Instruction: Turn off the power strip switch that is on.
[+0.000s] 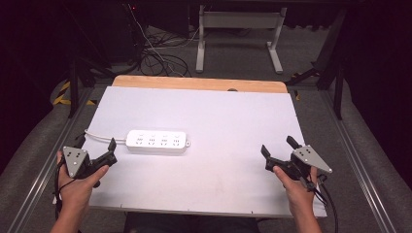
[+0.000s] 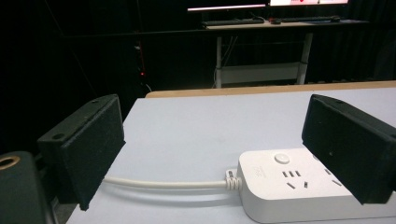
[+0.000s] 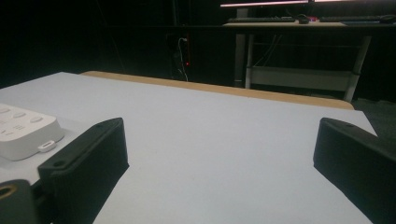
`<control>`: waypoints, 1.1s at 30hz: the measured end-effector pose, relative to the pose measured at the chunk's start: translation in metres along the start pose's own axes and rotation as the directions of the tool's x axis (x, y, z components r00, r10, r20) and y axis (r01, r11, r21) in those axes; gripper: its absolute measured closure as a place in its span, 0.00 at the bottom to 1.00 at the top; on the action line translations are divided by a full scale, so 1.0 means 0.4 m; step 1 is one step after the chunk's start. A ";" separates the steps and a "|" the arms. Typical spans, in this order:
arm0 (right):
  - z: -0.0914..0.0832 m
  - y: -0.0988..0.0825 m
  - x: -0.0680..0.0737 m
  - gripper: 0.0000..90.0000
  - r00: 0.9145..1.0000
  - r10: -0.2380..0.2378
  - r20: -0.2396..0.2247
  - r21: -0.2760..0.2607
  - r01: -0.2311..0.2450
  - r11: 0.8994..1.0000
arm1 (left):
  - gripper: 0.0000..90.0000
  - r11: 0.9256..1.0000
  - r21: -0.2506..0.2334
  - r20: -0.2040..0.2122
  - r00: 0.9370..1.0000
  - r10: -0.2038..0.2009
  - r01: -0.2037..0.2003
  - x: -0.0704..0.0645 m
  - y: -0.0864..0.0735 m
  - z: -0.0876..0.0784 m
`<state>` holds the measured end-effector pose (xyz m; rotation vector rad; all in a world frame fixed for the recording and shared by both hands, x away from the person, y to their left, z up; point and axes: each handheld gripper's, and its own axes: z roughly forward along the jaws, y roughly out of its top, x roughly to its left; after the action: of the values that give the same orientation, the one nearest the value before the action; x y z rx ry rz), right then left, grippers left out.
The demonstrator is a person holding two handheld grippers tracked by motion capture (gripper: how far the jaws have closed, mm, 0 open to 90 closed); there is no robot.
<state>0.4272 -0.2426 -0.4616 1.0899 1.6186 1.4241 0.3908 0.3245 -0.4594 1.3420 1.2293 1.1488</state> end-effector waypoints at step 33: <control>-0.015 -0.011 0.017 0.08 0.999 -0.032 -0.026 0.048 0.033 0.998 | 1.00 0.961 0.273 0.232 0.967 -0.106 0.039 0.024 0.047 0.077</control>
<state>0.4185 -0.2386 -0.4652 1.0721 1.6890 1.3889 0.4239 0.3317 -0.4434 1.5726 1.2701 0.7564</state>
